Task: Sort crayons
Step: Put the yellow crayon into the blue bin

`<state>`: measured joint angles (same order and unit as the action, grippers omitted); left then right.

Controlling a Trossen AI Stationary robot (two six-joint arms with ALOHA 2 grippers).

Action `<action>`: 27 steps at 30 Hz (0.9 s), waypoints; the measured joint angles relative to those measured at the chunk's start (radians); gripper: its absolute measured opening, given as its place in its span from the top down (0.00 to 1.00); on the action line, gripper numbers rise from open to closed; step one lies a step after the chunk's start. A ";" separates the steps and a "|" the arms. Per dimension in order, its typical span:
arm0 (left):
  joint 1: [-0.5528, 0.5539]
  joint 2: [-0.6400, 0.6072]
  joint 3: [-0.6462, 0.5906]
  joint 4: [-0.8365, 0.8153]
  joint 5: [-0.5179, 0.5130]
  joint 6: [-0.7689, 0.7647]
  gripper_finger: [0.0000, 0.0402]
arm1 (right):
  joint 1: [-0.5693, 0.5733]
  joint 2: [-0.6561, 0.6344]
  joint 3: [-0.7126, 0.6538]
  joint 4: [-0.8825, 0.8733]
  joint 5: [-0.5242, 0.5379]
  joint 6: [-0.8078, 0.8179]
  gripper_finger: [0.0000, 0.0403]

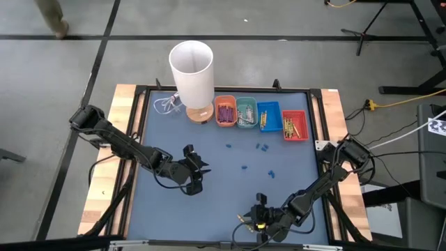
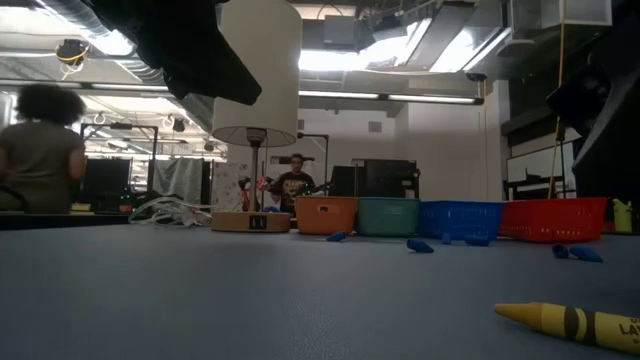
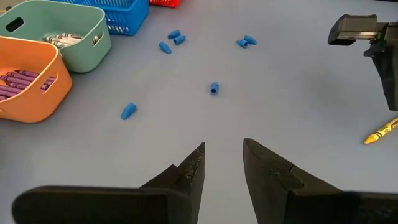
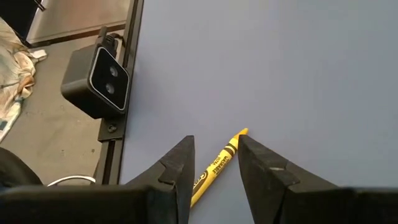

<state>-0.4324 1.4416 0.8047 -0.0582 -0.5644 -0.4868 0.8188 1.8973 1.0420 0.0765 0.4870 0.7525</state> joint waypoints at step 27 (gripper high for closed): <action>0.000 0.000 0.000 0.000 0.000 0.000 0.77 | -0.001 0.083 0.007 0.045 0.062 -0.001 0.70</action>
<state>-0.4328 1.4414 0.8047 -0.0586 -0.5640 -0.4870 0.8177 1.9804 1.0492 0.1220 0.5492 0.7513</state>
